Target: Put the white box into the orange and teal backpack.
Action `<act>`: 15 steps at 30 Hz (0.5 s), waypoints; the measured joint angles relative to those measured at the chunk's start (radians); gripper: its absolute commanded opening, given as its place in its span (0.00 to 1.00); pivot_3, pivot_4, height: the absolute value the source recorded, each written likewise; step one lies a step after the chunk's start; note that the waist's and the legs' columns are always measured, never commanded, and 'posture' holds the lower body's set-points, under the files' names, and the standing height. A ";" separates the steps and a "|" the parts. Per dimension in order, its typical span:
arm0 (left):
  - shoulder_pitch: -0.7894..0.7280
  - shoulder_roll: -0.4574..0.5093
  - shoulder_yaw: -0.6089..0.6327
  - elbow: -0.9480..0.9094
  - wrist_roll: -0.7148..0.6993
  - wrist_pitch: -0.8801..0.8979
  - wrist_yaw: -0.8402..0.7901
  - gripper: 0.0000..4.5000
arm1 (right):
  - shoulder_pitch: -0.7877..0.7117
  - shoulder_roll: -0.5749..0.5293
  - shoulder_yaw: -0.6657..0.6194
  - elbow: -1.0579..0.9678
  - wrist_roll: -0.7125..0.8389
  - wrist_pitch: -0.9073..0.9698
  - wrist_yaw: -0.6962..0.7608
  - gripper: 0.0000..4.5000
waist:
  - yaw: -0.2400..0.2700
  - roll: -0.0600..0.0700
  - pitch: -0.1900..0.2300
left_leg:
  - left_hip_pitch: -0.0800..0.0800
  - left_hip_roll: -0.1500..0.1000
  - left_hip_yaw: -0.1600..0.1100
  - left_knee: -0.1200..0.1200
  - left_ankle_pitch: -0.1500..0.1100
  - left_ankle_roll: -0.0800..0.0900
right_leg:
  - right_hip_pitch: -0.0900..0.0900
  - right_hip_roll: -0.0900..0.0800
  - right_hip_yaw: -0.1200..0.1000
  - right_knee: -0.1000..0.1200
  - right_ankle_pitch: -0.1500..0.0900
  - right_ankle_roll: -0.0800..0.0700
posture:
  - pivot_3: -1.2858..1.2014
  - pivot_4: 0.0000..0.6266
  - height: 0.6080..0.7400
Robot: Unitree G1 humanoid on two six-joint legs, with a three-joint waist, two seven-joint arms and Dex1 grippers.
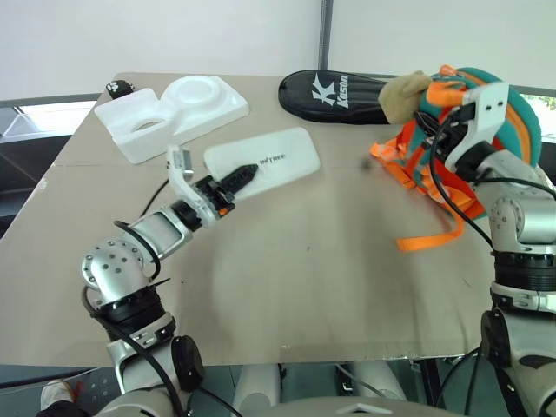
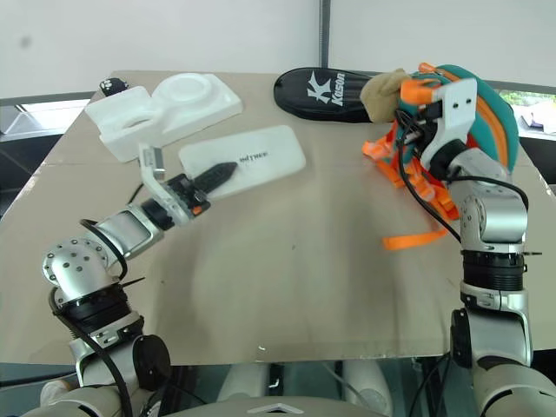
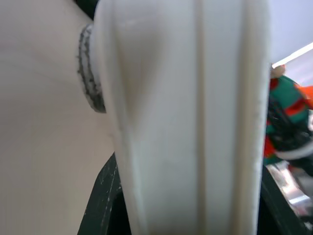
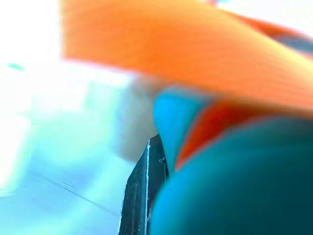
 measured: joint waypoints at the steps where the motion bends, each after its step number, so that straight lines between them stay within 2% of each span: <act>1: -0.002 0.023 -0.004 0.000 0.014 -0.028 -0.006 0.25 | -0.016 0.001 0.008 -0.023 0.036 0.012 0.032 0.01 | 0.000 0.001 0.001 | 0.000 0.000 0.000 0.000 0.000 0.000 | 0.000 0.000 0.000 0.000 0.000 0.000 | 0.52 0.24 1.00; 5: 0.010 0.093 0.002 -0.012 0.032 -0.111 -0.034 0.25 | -0.041 0.000 0.045 -0.150 0.160 0.080 0.128 0.01 | 0.003 0.002 0.002 | -0.002 0.001 0.001 -0.005 0.000 0.000 | -0.001 0.000 0.000 -0.001 0.000 0.000 | 0.52 0.24 1.00; 8: 0.079 0.161 0.004 -0.063 0.059 -0.179 -0.094 0.25 | -0.025 -0.024 0.076 -0.237 0.241 0.145 0.178 0.01 | 0.006 0.002 0.002 | -0.002 0.001 0.003 -0.008 0.000 -0.001 | -0.002 -0.002 0.000 -0.003 0.000 0.000 | 0.52 0.24 1.00; 11: 0.197 0.294 0.010 -0.109 0.081 -0.259 -0.285 0.25 | 0.047 -0.078 0.099 -0.322 0.305 0.199 0.237 0.01 | 0.009 0.000 0.003 | -0.003 0.001 0.004 -0.009 0.000 -0.001 | -0.002 -0.002 -0.002 -0.010 -0.001 0.000 | 0.52 0.24 1.00; 15: 0.262 0.381 0.004 -0.196 0.092 -0.332 -0.473 0.25 | 0.107 -0.130 0.122 -0.358 0.313 0.218 0.273 0.01 | 0.020 0.000 0.004 | -0.001 0.000 0.004 -0.008 0.000 0.000 | -0.001 -0.004 -0.002 -0.009 -0.002 -0.003 | 0.52 0.24 1.00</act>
